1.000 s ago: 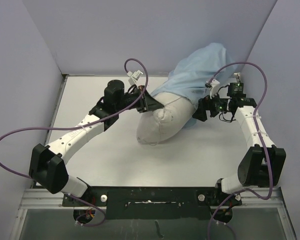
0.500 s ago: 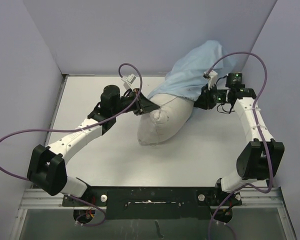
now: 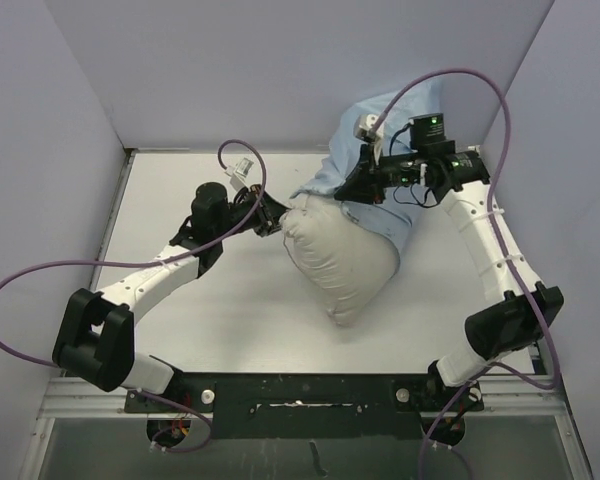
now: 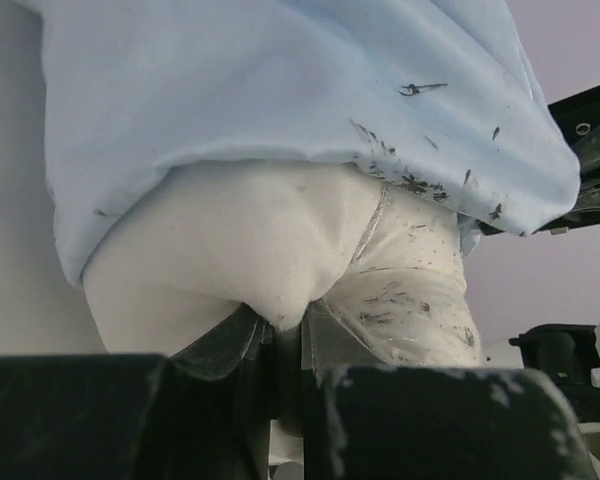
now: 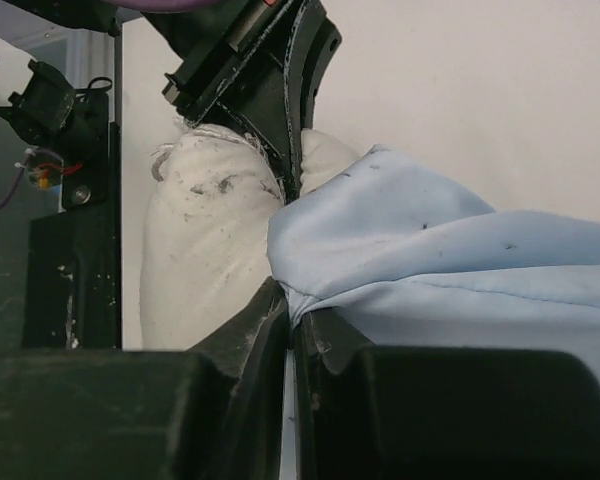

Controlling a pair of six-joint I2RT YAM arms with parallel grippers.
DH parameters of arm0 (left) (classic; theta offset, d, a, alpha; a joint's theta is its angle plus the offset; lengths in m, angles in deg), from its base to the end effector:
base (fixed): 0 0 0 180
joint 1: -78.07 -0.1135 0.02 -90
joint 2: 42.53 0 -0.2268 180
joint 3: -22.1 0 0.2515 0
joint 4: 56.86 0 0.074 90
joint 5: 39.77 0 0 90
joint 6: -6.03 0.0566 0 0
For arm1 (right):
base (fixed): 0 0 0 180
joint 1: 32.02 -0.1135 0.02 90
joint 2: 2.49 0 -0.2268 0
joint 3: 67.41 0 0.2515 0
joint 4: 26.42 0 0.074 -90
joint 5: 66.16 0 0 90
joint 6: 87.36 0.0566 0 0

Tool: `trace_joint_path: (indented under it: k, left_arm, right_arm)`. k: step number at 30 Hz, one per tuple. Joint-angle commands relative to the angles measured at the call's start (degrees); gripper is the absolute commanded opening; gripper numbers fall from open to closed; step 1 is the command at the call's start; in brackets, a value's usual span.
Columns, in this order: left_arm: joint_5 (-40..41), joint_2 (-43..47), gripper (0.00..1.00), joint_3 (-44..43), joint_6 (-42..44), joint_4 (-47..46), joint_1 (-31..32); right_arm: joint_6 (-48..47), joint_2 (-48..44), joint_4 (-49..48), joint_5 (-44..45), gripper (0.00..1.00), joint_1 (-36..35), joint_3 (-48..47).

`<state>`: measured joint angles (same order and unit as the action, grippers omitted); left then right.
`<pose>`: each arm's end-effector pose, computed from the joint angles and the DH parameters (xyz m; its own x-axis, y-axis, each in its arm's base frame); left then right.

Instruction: Put the pillow into the pillowcase

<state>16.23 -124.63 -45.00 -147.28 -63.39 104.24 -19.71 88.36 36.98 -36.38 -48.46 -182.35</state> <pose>0.3014 -0.1834 0.2552 -0.8296 -0.4177 -0.3707 0.2691 0.2827 -0.9207 0.3045 0.1411 0.3782 -0.2636 -0.2747 -0.9247 -0.9568 0.1966 0.2143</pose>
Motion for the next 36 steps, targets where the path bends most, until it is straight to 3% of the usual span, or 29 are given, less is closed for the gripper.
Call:
trace_joint_path:
  k: [1,8,12,19,28,31,36]
  left_arm:
    - [6.1,-2.1,0.0,3.4,0.4,-7.5,-0.4]
    - [6.6,-3.0,0.0,8.1,1.0,-7.4,-1.6]
    - [5.8,-4.5,0.0,8.1,0.8,-8.6,-1.8]
    - [4.4,-6.3,0.0,8.1,-0.6,-11.1,-2.4]
    - [3.9,-5.6,0.0,7.6,0.1,-10.1,-2.8]
    - [3.9,-5.2,0.0,7.9,0.0,-10.1,-2.8]
    - [4.1,-5.2,0.0,8.0,0.1,-10.0,-2.8]
  right_arm:
    - [4.6,4.3,-4.3,1.7,0.1,-1.6,4.8]
    - [-6.9,-0.1,5.5,-5.5,0.61,1.1,3.9]
    - [-10.5,-2.7,11.0,-6.6,0.7,6.6,5.1]
    - [-12.9,-8.2,8.5,13.5,0.71,8.5,17.7]
    - [-10.7,-7.6,2.6,26.2,0.69,8.1,24.2]
    - [-10.5,-6.5,2.6,27.4,0.59,7.8,23.4]
    - [-11.1,-6.8,4.8,22.6,0.23,6.3,21.4]
